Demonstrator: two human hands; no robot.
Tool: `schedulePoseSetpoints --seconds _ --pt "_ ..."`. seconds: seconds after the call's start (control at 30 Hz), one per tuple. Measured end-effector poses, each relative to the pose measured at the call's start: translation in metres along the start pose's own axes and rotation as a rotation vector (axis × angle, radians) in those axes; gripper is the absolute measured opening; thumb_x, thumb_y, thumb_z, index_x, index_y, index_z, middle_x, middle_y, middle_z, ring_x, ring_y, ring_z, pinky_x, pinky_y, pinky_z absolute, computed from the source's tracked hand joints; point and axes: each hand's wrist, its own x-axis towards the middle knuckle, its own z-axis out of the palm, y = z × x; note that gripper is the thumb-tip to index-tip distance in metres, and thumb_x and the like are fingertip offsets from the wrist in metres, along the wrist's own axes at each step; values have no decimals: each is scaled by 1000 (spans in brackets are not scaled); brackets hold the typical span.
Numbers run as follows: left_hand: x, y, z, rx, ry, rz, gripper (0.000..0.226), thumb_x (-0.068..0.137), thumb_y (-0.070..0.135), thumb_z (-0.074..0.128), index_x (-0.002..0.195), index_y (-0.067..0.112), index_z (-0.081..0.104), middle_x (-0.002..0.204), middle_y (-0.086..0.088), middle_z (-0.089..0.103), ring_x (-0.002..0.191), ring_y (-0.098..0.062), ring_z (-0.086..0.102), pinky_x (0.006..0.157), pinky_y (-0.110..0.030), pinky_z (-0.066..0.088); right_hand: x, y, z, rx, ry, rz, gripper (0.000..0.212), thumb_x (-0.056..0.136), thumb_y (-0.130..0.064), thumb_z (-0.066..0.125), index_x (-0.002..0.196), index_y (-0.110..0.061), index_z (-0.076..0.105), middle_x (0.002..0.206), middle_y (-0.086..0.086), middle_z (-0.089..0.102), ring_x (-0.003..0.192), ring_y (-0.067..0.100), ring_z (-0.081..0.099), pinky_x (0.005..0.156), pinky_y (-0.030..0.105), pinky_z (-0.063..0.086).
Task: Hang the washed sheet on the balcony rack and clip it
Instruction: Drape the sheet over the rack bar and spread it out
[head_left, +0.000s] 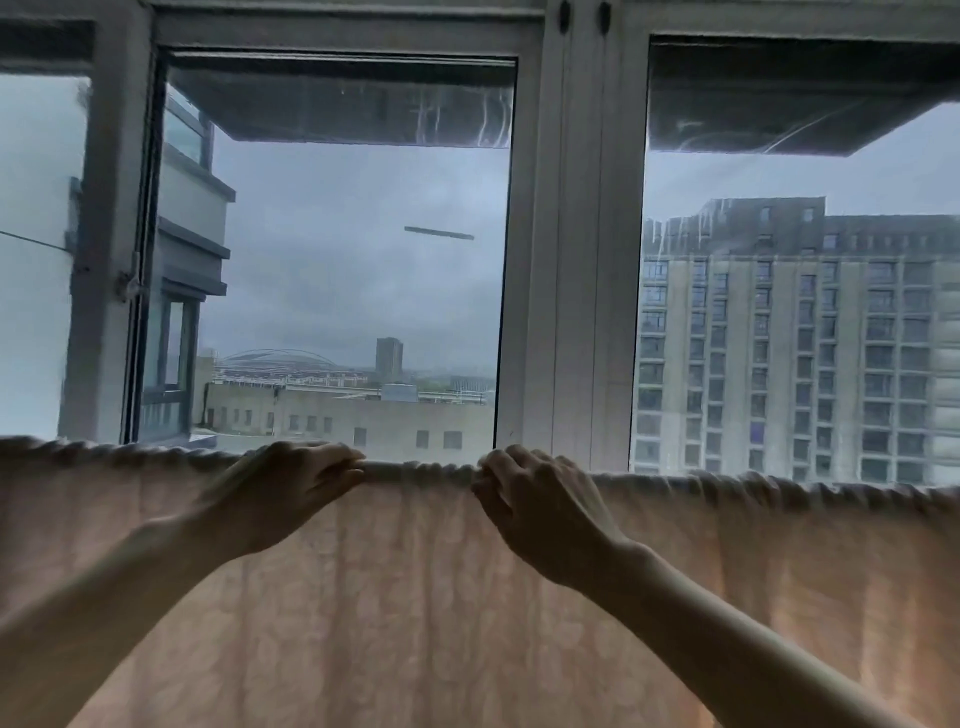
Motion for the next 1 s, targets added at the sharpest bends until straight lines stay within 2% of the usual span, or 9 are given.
schedulePoseSetpoints --seconds 0.1,0.23,0.47,0.57,0.67,0.77,0.83,0.9,1.0 --pt "-8 -16 -10 -14 37 37 52 91 62 35 104 25 69 91 15 70 77 2 65 70 -27 56 14 -23 7 26 7 17 39 100 -49 30 113 -21 56 107 -4 61 83 11 60 82 33 50" --pt "-8 -28 -22 -48 -1 90 26 94 33 52 100 17 71 96 8 70 83 -5 66 76 -29 55 36 -56 23 92 38 66 38 98 -51 38 103 -24 64 93 -10 67 73 7 60 72 28 49" --pt "-3 -41 -16 -104 -38 110 24 96 32 54 97 20 74 91 5 73 82 -9 67 76 -31 53 38 -61 29 153 146 256 25 93 -45 54 85 -28 70 58 -18 60 50 -5 53 56 16 42" --pt "1 -39 -13 -189 -38 28 32 93 39 51 93 18 76 89 4 75 83 -9 69 78 -31 55 48 -58 20 206 66 334 14 90 -34 63 89 -25 73 70 -14 69 62 1 62 62 25 52" --pt "5 -35 -14 -244 -18 6 18 92 27 60 97 20 76 96 7 75 89 -7 69 82 -28 54 49 -61 19 210 55 355 8 91 -27 63 91 -22 69 71 -16 63 62 -3 59 59 15 43" --pt "5 -31 -12 -197 -13 30 15 95 28 56 92 25 71 91 9 73 83 -13 67 75 -33 53 45 -66 21 163 57 334 11 96 -25 56 96 -18 64 78 -10 64 62 -3 56 52 5 35" --pt "5 -29 -11 -147 -12 31 15 97 31 51 89 26 63 88 10 69 78 -16 64 72 -36 53 45 -68 19 191 56 311 11 97 -24 54 97 -17 62 82 -5 67 67 4 61 59 11 42" --pt "8 -27 -10 -112 -26 26 17 99 33 46 88 25 57 86 9 64 75 -17 61 71 -37 52 48 -65 16 231 66 302 11 97 -23 53 96 -16 62 81 -2 67 71 11 63 66 28 53" --pt "19 -18 -12 -106 16 8 16 99 32 42 87 23 49 89 8 61 77 -21 58 72 -37 49 54 -50 9 242 120 363 11 95 -24 53 89 -20 61 80 -1 67 73 17 64 71 41 55"
